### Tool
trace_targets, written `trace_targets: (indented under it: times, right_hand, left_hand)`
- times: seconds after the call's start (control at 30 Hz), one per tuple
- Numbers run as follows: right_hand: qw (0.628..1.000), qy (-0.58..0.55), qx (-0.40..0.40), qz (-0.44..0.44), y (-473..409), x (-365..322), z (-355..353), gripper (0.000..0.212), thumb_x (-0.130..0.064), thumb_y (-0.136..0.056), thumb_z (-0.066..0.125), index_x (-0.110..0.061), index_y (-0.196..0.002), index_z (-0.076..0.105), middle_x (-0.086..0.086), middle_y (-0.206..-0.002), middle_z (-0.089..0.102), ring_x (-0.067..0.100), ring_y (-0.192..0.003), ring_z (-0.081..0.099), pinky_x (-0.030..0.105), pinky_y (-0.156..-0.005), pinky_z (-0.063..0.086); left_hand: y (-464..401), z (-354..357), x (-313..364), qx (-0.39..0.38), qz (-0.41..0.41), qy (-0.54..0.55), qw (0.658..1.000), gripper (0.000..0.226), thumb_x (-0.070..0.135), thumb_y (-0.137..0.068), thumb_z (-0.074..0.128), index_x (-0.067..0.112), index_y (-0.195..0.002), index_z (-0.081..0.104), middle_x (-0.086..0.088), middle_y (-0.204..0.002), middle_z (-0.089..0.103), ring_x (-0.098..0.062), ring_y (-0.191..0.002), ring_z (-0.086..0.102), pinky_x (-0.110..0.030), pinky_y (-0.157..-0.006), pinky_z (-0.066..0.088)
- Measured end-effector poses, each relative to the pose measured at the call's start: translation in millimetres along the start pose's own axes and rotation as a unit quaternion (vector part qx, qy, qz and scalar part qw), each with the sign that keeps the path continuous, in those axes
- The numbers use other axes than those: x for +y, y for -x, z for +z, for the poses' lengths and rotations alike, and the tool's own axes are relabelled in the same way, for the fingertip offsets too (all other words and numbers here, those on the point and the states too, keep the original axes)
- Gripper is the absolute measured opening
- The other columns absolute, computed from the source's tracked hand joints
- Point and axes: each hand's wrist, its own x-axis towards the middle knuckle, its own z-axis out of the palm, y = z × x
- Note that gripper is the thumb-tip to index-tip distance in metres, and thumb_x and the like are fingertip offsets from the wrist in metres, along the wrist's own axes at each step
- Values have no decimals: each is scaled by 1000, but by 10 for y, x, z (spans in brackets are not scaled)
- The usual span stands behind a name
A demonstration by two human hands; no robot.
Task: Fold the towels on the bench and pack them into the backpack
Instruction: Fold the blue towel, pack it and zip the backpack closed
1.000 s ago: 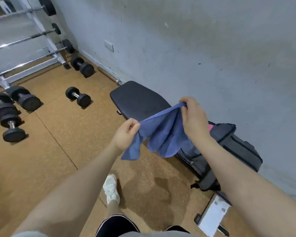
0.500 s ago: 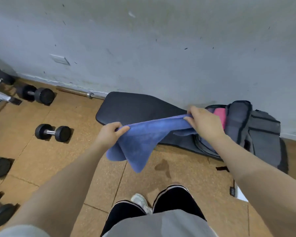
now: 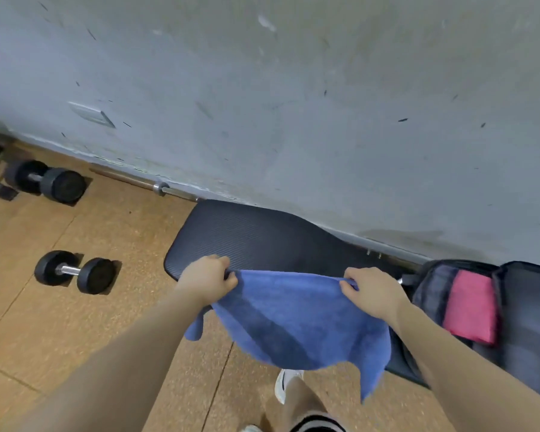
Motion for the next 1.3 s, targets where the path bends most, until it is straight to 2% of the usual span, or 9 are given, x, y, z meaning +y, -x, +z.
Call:
trace_targets:
  times: [0.13, 0.23, 0.33, 0.53, 0.67, 0.9, 1.03, 1.13, 1.3]
  right_hand:
    - [998, 7, -34, 46, -967, 233, 193, 21, -25, -96, 39, -18, -76, 42, 11, -92, 60, 28, -84, 53, 32, -67, 38]
    - [992, 24, 122, 36, -1476, 327, 396, 13, -12, -93, 49, -4, -95, 59, 22, -102, 63, 39, -96, 56, 41, -80, 45]
    - [988, 44, 139, 43, -1736, 182, 580, 30, -13, -88, 56, 0, -115, 56, 21, -114, 58, 41, -107, 51, 45, -91, 39]
    - [982, 42, 133, -125, -2014, -668, 988, 31, -4, -65, 76, -4, -94, 68, 11, -88, 67, 35, -79, 65, 40, -72, 52]
    - [980, 8, 128, -151, -2228, -1464, 1195, 21, -9, -70, 74, -9, -90, 67, 7, -90, 67, 30, -83, 66, 37, -70, 53]
    - [986, 63, -30, -149, -2626, -2358, 1499, 40, -27, -95, 47, -13, -133, 43, 4, -133, 44, 25, -116, 46, 36, -92, 38]
    - [990, 64, 14, -128, -2760, -2538, 1539, 15, -10, -93, 46, -8, -103, 57, 6, -109, 49, 20, -90, 55, 27, -50, 36]
    - [996, 31, 9, -88, -2932, -2675, 1433, 17, -7, -93, 38, -9, -79, 48, 2, -91, 38, 24, -78, 52, 32, -56, 37]
    - [982, -160, 102, -21, -3262, -2847, 1169, 15, -7, -86, 41, -10, -72, 45, 9, -82, 51, 28, -70, 47, 36, -60, 35]
  left_hand:
    - [-1026, 283, 44, 12, 6, 10, 1000, 23, 26, -95, 42, 7, -84, 50, -11, -91, 51, -34, -90, 53, -36, -71, 37]
    - [-1596, 541, 84, 61, 29, 56, 996, 24, 23, -95, 44, 7, -109, 56, -14, -110, 57, -34, -102, 53, -37, -81, 37]
    - [-1852, 761, -17, 91, 30, 141, 985, 34, 16, -92, 48, 8, -125, 52, -12, -124, 54, -32, -115, 48, -36, -92, 35]
    - [-1774, 1047, -799, 13, -25, 124, 992, 36, 16, -93, 46, 10, -129, 47, -11, -129, 48, -32, -116, 43, -39, -93, 36]
    - [-1638, 1137, -1329, -38, -79, 62, 994, 50, 36, -90, 52, 12, -133, 41, -11, -130, 42, -31, -117, 40, -40, -93, 35]
    - [-1660, 1313, -1696, -53, -76, 61, 994, 34, 36, -89, 54, 12, -112, 54, -8, -125, 39, -29, -114, 37, -36, -89, 30]
    - [-1798, 1188, -1846, -40, -67, 194, 978, 18, 25, -94, 47, 8, -100, 52, -11, -105, 54, -30, -98, 49, -35, -77, 33]
    - [-1909, 968, -2013, -49, -46, 258, 964, 11, 22, -96, 44, 12, -93, 43, -13, -83, 62, -31, -76, 56, -36, -64, 38]
    - [-2278, 539, -2195, 63, -21, 308, 949, 7, 14, -92, 48, 16, -88, 42, -9, -79, 59, -30, -72, 56, -37, -66, 45]
